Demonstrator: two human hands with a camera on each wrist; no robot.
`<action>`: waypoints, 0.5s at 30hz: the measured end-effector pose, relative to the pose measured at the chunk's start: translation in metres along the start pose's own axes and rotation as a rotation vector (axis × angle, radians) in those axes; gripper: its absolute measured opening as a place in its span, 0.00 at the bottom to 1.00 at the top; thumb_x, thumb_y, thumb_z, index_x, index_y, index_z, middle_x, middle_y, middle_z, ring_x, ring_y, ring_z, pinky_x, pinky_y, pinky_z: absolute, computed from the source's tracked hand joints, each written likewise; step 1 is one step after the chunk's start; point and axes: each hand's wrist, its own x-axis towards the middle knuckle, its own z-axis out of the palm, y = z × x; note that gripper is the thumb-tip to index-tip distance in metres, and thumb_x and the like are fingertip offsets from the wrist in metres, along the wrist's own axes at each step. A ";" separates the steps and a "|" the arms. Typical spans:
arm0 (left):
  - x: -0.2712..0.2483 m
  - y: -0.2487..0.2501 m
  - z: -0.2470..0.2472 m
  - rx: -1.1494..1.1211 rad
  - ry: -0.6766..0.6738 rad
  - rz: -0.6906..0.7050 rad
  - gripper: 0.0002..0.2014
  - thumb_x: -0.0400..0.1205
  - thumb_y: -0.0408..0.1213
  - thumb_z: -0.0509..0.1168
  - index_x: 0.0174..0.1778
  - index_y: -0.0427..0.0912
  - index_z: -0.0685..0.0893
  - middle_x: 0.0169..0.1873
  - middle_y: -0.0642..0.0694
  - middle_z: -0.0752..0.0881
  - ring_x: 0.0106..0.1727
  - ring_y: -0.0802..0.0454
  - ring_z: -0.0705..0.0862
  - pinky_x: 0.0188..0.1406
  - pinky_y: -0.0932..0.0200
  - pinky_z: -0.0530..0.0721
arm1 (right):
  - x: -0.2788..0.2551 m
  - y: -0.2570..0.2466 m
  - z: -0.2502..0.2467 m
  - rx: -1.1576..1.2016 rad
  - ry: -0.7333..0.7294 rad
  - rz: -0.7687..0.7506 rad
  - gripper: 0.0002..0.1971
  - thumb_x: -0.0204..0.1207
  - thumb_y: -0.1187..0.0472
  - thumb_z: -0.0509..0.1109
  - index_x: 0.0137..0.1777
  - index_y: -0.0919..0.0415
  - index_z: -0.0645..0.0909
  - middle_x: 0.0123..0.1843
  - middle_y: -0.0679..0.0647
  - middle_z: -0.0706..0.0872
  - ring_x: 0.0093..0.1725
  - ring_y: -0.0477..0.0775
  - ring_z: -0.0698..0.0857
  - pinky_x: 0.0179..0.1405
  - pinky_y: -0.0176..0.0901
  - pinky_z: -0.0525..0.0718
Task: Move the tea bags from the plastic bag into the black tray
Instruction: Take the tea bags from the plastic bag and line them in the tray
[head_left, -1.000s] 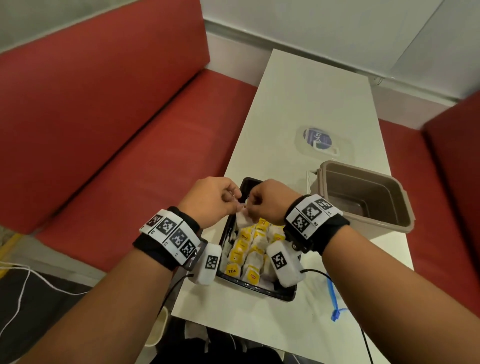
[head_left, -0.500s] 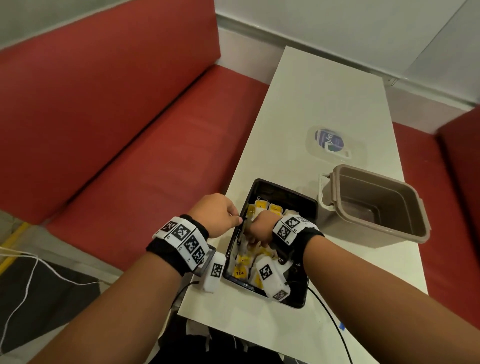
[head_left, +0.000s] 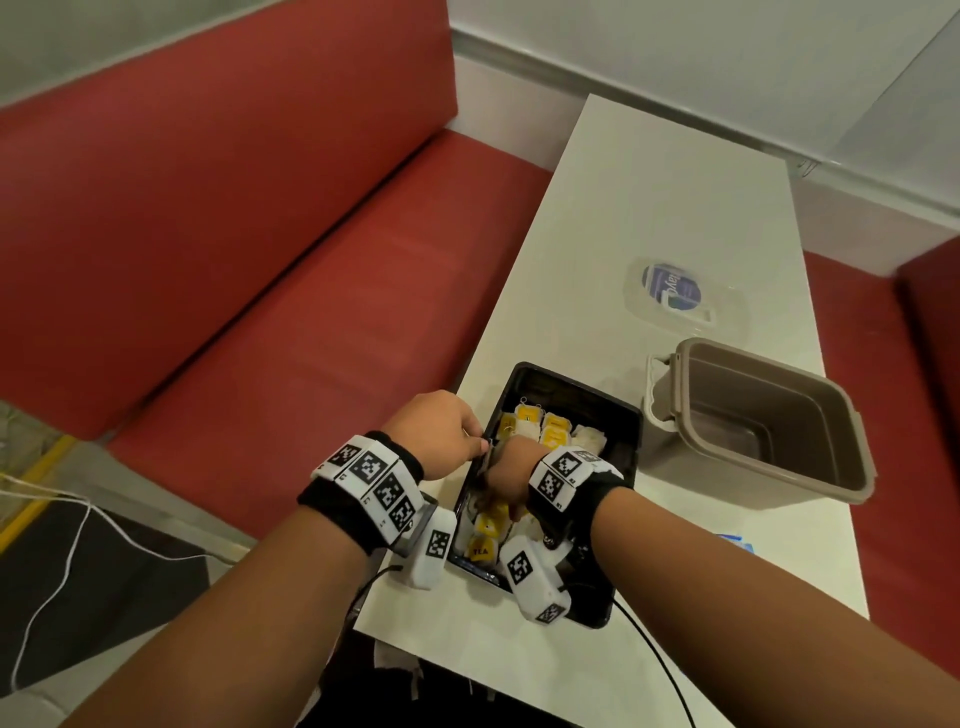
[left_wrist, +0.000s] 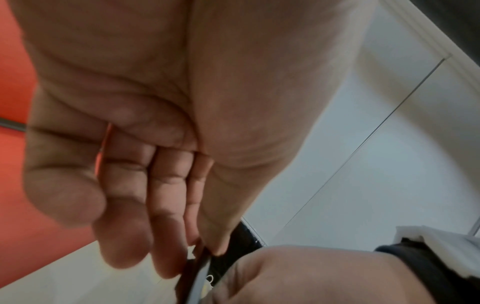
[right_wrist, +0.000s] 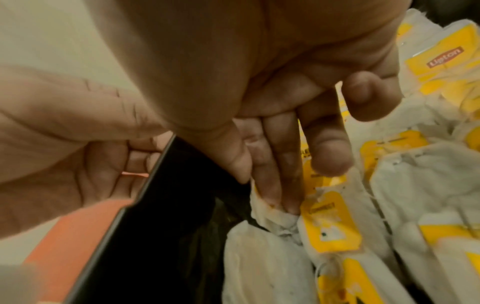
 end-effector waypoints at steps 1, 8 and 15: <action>-0.001 0.001 -0.001 0.022 -0.006 -0.004 0.10 0.80 0.45 0.72 0.53 0.46 0.91 0.46 0.50 0.90 0.44 0.53 0.87 0.52 0.56 0.86 | 0.001 0.003 0.000 0.050 0.006 0.002 0.13 0.78 0.59 0.69 0.58 0.65 0.85 0.51 0.59 0.90 0.44 0.54 0.91 0.34 0.41 0.88; -0.006 0.038 -0.013 0.052 0.185 0.038 0.07 0.80 0.46 0.70 0.50 0.51 0.89 0.39 0.56 0.86 0.46 0.55 0.86 0.47 0.60 0.83 | -0.045 0.039 -0.057 0.155 0.199 -0.111 0.13 0.77 0.55 0.68 0.40 0.60 0.92 0.32 0.50 0.92 0.29 0.52 0.86 0.35 0.43 0.88; -0.022 0.155 0.034 -0.070 0.096 0.327 0.03 0.80 0.46 0.70 0.46 0.53 0.88 0.33 0.55 0.87 0.33 0.63 0.83 0.35 0.65 0.77 | -0.122 0.155 -0.088 0.265 0.395 -0.211 0.13 0.80 0.51 0.68 0.39 0.55 0.90 0.35 0.50 0.91 0.25 0.48 0.82 0.37 0.45 0.84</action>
